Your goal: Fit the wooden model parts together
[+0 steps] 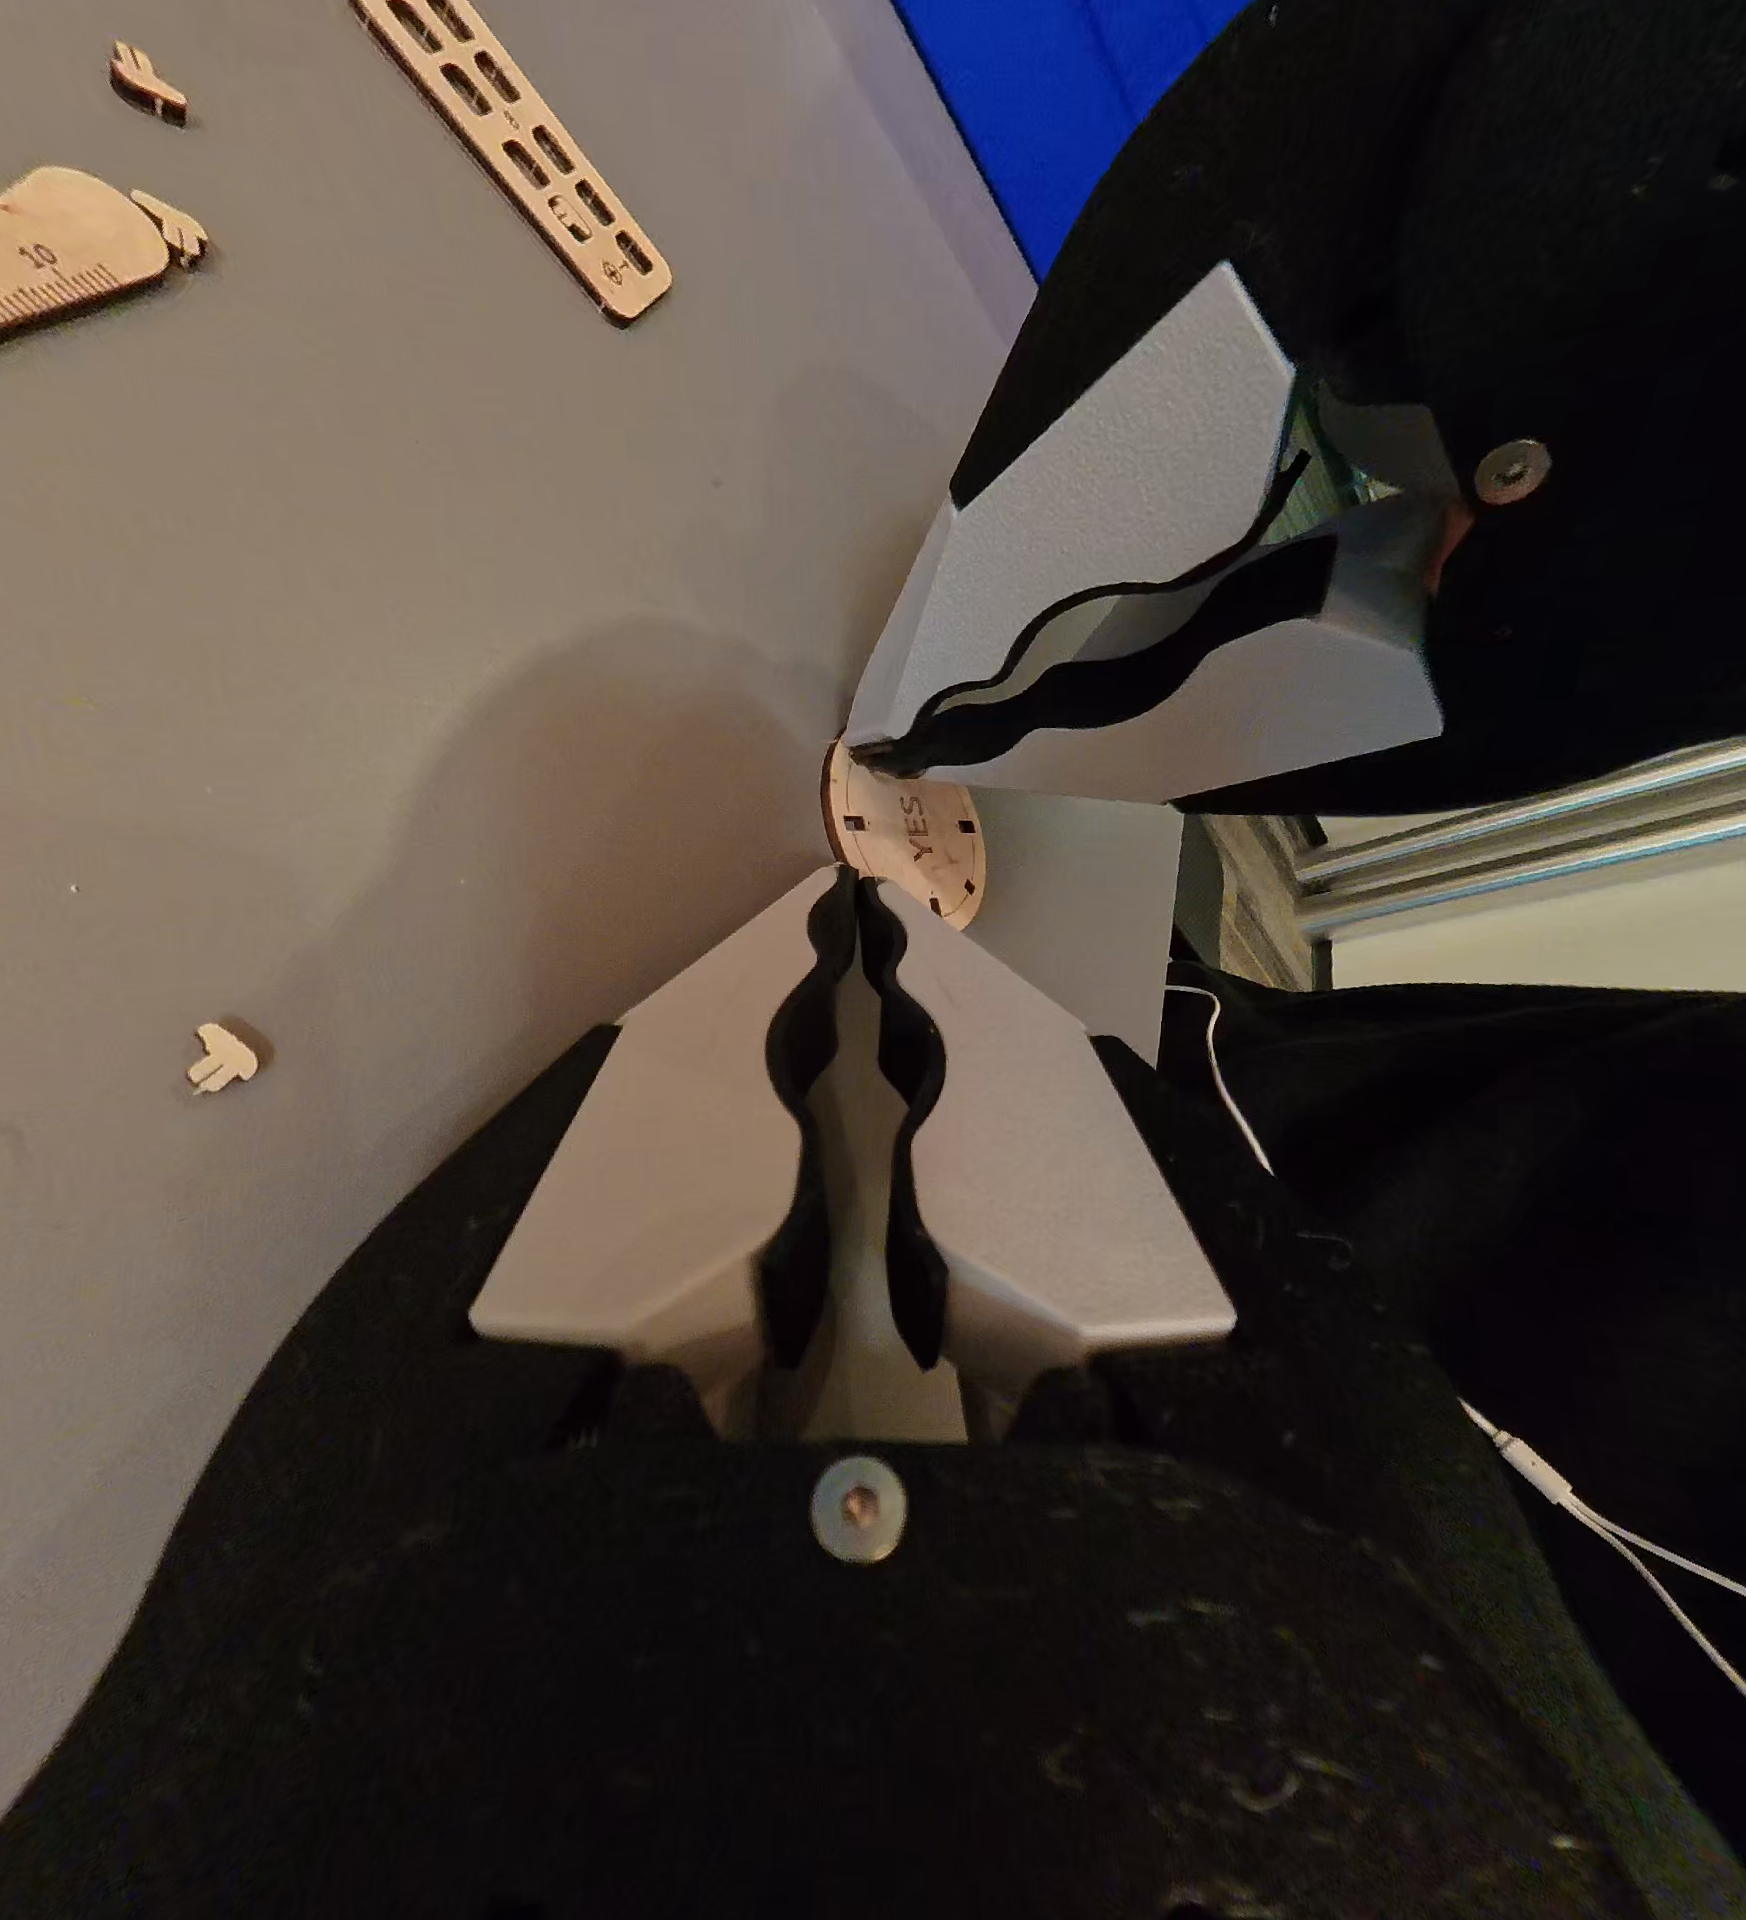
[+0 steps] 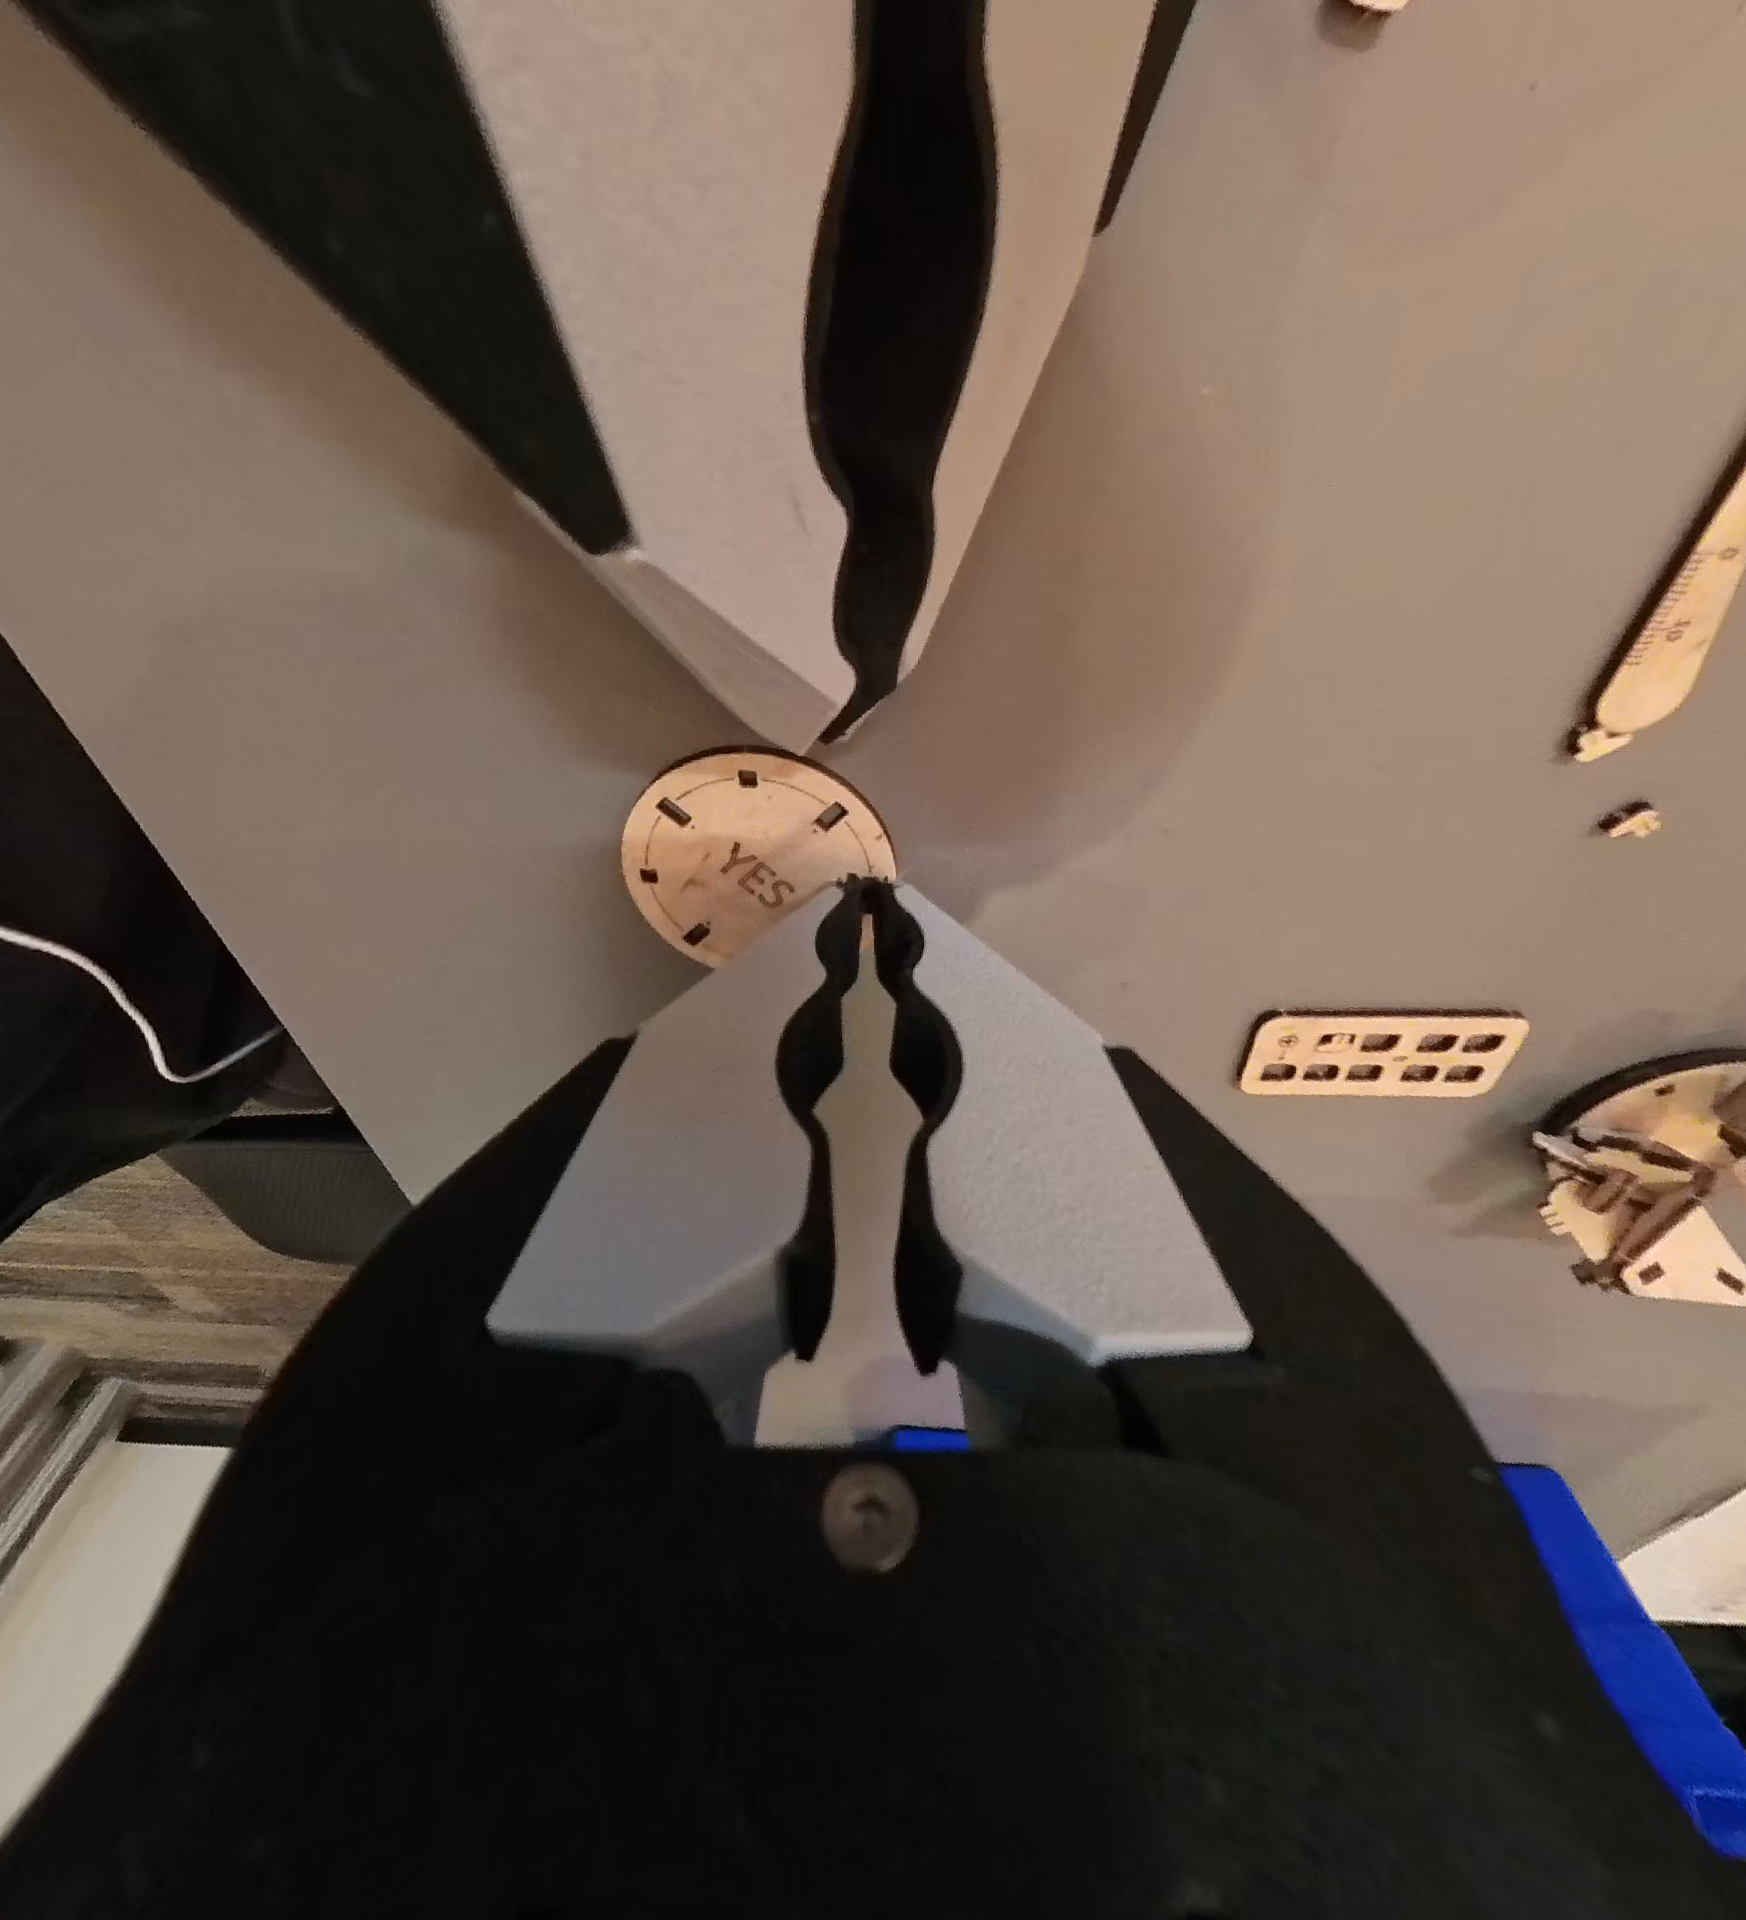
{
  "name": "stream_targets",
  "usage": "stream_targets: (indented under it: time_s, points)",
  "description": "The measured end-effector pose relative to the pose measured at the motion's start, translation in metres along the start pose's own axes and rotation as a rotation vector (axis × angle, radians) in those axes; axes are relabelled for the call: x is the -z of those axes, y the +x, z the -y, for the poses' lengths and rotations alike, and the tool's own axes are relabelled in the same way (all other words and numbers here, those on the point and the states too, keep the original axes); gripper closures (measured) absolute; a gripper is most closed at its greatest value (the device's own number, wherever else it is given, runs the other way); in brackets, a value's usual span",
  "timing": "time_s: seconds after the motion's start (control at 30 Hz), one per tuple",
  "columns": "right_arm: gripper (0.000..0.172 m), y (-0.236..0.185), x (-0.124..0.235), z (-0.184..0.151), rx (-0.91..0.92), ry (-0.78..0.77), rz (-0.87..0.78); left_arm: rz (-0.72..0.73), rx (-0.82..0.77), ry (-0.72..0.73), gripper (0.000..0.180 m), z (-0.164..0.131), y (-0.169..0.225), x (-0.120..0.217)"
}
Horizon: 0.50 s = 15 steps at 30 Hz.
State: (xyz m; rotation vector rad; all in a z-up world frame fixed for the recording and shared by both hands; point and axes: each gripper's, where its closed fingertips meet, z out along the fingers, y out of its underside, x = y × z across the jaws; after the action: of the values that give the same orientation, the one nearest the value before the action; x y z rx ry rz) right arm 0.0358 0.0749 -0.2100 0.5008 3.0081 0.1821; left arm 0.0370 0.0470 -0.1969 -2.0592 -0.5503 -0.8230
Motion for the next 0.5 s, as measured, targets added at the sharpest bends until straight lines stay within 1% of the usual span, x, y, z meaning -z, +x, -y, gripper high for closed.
stream_targets:
  time_s: [0.2,0.37,0.5]
  points:
    - [0.172,-0.0004,-0.0005,-0.0001,-0.008,-0.004,0.016,-0.002,0.0,0.0,0.18,0.0,0.0002,0.0]
    - [0.172,-0.0003,-0.0014,-0.0008,0.088,-0.024,-0.043,-0.006,0.001,0.001,0.18,0.0001,0.0004,0.0002]
    - [0.172,-0.0002,-0.0015,-0.0005,0.103,-0.016,-0.026,-0.008,0.001,0.0,0.18,0.0,0.0007,0.0001]
